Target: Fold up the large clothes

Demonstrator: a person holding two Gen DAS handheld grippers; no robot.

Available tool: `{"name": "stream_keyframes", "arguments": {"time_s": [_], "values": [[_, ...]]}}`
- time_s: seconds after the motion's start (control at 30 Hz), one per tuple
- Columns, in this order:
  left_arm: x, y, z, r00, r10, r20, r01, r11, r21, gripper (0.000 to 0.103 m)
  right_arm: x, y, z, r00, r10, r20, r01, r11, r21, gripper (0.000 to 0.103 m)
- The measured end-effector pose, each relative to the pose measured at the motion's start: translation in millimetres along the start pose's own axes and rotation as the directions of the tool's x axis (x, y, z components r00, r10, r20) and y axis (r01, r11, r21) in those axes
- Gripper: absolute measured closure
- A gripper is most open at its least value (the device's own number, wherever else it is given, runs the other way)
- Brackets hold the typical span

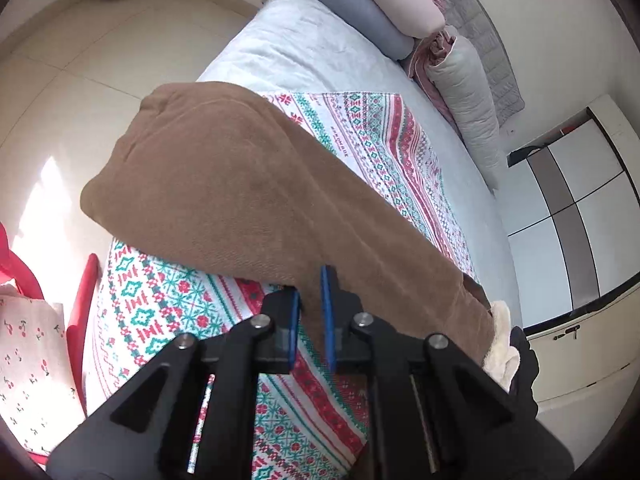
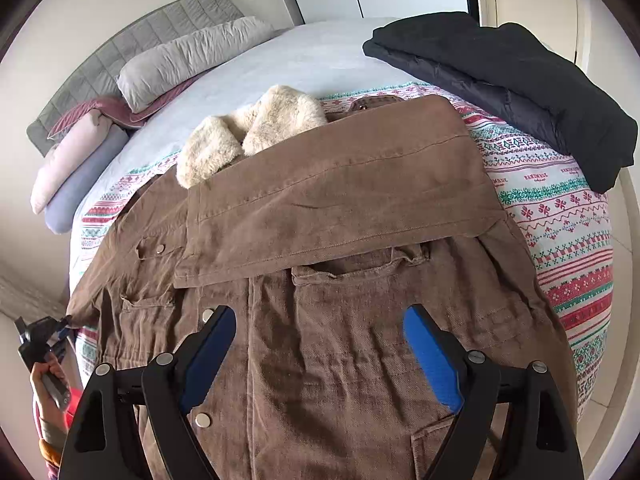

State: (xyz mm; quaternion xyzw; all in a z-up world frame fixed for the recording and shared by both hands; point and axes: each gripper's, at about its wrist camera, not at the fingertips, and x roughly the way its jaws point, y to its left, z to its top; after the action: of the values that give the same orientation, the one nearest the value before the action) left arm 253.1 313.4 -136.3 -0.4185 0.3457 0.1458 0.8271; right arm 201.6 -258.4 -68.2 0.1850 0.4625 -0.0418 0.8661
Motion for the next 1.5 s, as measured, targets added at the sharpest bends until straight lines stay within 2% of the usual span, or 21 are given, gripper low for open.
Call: {"name": "stream_keyframes", "arguments": {"time_s": [0.2, 0.27, 0.33, 0.43, 0.5, 0.57, 0.67, 0.77, 0.83, 0.9, 0.93, 0.97, 1.03, 1.07, 1.1, 1.17, 1.23, 1.3, 1.37, 1.43, 1.5], "values": [[-32, -59, -5, 0.996, -0.075, 0.055, 0.064, 0.982, 0.177, 0.093, -6, -3, 4, 1.000, 0.017, 0.015, -0.017, 1.000, 0.016, 0.016], [-44, -84, -14, 0.991, -0.121, 0.056, 0.103, 0.963, 0.250, 0.093, -7, -4, 5, 1.000, 0.022, 0.016, -0.023, 1.000, 0.022, 0.016], [-54, -113, -28, 0.984, -0.176, 0.039, 0.154, 0.931, 0.331, 0.093, -7, -4, 6, 0.999, 0.031, 0.016, -0.032, 0.999, 0.028, 0.016], [-64, -157, -58, 0.967, -0.254, -0.028, 0.236, 0.849, 0.472, 0.093, -10, -3, 8, 0.999, 0.045, 0.026, -0.046, 0.998, 0.034, 0.016], [-64, -184, -82, 0.951, -0.294, -0.093, 0.296, 0.782, 0.549, 0.093, -11, -2, 8, 0.998, 0.053, 0.024, -0.054, 0.998, 0.024, 0.016], [-60, -207, -111, 0.931, -0.321, -0.173, 0.357, 0.704, 0.615, 0.093, -10, -1, 7, 0.998, 0.055, 0.018, -0.056, 0.998, 0.017, 0.016], [-43, -232, -160, 0.922, -0.281, -0.266, 0.384, 0.584, 0.715, 0.093, -6, -1, 7, 0.998, 0.054, 0.009, -0.055, 0.998, 0.015, 0.016], [-7, -239, -203, 0.899, -0.185, -0.396, 0.433, 0.500, 0.750, 0.092, 1, -1, 5, 0.999, 0.053, -0.008, -0.053, 0.999, 0.013, 0.016], [19, -232, -223, 0.888, -0.076, -0.454, 0.431, 0.481, 0.763, 0.088, 7, 1, 4, 0.999, 0.048, -0.023, -0.047, 0.999, 0.008, 0.016], [27, -223, -232, 0.871, 0.010, -0.491, 0.425, 0.484, 0.765, 0.088, 11, 3, 2, 0.999, 0.041, -0.037, -0.041, 0.999, -0.003, 0.016], [19, -219, -232, 0.865, 0.016, -0.501, 0.434, 0.478, 0.763, 0.088, 13, 5, 1, 0.999, 0.036, -0.041, -0.036, 0.999, -0.009, 0.016], [8, -217, -227, 0.868, -0.003, -0.496, 0.441, 0.463, 0.769, 0.086, 13, 7, 0, 0.999, 0.033, -0.042, -0.034, 0.999, -0.015, 0.016], [-23, -211, -213, 0.888, -0.069, -0.455, 0.439, 0.426, 0.791, 0.071, 12, 12, -2, 0.999, 0.035, -0.040, -0.037, 0.999, -0.032, 0.016], [-39, -206, -203, 0.898, -0.113, -0.426, 0.432, 0.421, 0.798, 0.053, 11, 16, -3, 0.998, 0.042, -0.043, -0.044, 0.998, -0.044, 0.016], [-53, -200, -191, 0.906, -0.161, -0.392, 0.422, 0.425, 0.801, 0.039, 10, 20, -4, 0.998, 0.051, -0.046, -0.053, 0.997, -0.053, 0.016], [-70, -187, -163, 0.914, -0.230, -0.335, 0.405, 0.455, 0.793, 0.036, 10, 32, -4, 0.997, 0.059, -0.049, -0.063, 0.995, -0.076, 0.016], [-66, -179, -139, 0.926, -0.241, -0.291, 0.376, 0.522, 0.765, 0.036, 11, 51, -2, 0.997, 0.061, -0.057, -0.067, 0.991, -0.115, 0.016], [-49, -167, -120, 0.944, -0.210, -0.253, 0.329, 0.616, 0.715, 0.036, 14, 76, -1, 0.995, 0.071, -0.067, -0.082, 0.982, -0.168, 0.016], [-28, -153, -106, 0.962, -0.148, -0.231, 0.267, 0.700, 0.663, 0.036, 20, 108, -1, 0.993, 0.080, -0.084, -0.098, 0.965, -0.243, 0.016], [-8, -144, -101, 0.967, -0.091, -0.239, 0.224, 0.753, 0.618, 0.036, 28, 144, -4, 0.991, 0.105, -0.088, -0.128, 0.936, -0.329, 0.016], [6, -139, -102, 0.966, -0.035, -0.256, 0.186, 0.783, 0.594, 0.036, 40, 181, -11, 0.988, 0.123, -0.094, -0.151, 0.893, -0.423, 0.016]]}}
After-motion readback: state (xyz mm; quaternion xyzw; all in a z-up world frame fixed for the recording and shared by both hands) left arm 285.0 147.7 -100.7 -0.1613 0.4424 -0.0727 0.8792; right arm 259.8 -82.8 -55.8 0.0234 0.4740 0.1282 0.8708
